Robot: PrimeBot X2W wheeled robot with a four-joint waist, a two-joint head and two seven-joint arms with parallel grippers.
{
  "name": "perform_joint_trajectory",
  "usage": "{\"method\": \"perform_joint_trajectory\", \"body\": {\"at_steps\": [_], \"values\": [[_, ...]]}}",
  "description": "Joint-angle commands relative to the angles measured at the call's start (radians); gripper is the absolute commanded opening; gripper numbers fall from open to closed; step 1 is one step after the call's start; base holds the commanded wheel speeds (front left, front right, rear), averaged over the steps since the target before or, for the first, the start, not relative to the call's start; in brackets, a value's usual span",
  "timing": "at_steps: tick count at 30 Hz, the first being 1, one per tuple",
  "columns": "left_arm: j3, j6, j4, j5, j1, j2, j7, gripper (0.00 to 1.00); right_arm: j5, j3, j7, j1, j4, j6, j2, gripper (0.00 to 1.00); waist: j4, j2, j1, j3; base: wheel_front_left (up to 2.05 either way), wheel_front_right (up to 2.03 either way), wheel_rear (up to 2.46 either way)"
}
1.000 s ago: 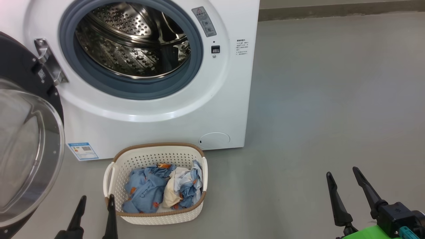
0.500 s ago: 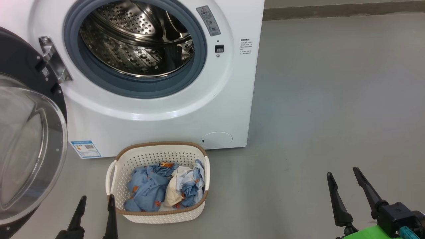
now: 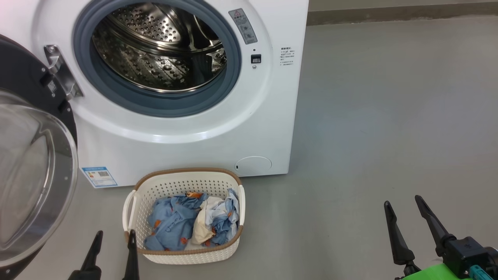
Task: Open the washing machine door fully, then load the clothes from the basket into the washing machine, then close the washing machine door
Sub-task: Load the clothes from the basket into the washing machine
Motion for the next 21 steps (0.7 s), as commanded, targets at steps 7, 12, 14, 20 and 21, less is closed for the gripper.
{"method": "perform_joint_trajectory", "body": {"at_steps": [7, 12, 14, 20, 21], "values": [[0.018, 0.005, -0.016, -0.008, -0.037, 0.02, -0.008, 1.0, 0.008, 0.02, -0.012, -0.021, -0.027, 0.009, -0.007, 1.0, 0.003, 0.0, 0.0, -0.003, 1.36, -1.36, 0.0], [0.013, 0.005, -0.017, -0.011, -0.039, 0.024, -0.009, 1.0, 0.008, 0.019, -0.012, -0.022, -0.028, 0.009, -0.006, 1.0, 0.006, 0.0, 0.0, -0.002, 1.49, -1.49, 0.0], [0.014, 0.005, -0.018, -0.013, -0.04, 0.026, -0.01, 1.0, 0.009, 0.02, -0.012, -0.022, -0.028, 0.009, -0.006, 1.0, 0.007, 0.0, 0.0, -0.001, 1.02, -1.02, 0.0], [0.015, 0.014, -0.019, -0.015, -0.042, 0.028, -0.011, 1.0, 0.01, 0.02, -0.012, -0.026, -0.025, 0.009, -0.005, 1.0, 0.007, 0.0, 0.0, 0.002, 0.47, -0.47, 0.0], [0.015, 0.015, -0.02, -0.016, -0.042, 0.029, -0.011, 1.0, 0.009, 0.02, -0.012, -0.027, -0.024, 0.009, -0.005, 1.0, 0.007, 0.0, 0.0, 0.003, 0.0, 0.0, 0.0]]}}
